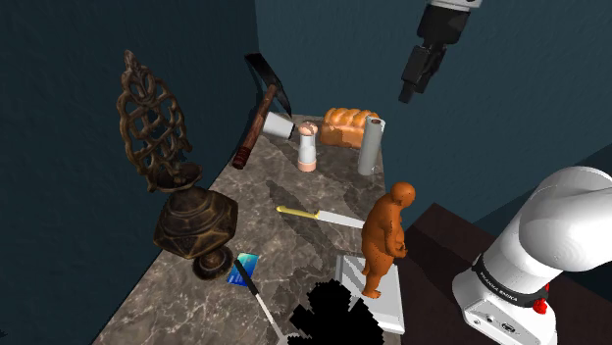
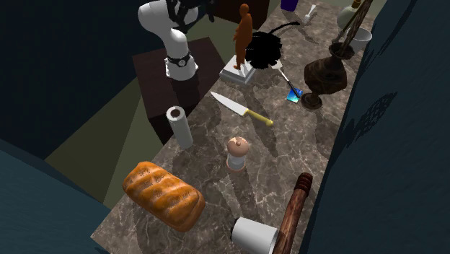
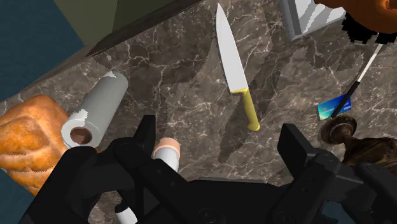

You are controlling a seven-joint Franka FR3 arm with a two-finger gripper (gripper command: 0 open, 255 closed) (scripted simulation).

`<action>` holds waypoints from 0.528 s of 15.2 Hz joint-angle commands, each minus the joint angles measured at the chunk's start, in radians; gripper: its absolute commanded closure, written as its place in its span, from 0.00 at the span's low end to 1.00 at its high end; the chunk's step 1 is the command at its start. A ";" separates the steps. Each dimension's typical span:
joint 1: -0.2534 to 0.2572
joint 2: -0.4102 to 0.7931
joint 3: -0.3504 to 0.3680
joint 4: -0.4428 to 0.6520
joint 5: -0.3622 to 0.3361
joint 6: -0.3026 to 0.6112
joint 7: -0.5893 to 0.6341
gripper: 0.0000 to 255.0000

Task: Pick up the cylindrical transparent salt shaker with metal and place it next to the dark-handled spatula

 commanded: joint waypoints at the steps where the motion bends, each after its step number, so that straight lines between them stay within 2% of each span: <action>1: 0.000 0.000 0.000 0.000 0.000 0.000 0.000 0.00; 8: -0.012 0.263 0.001 0.079 0.011 0.152 0.004 0.00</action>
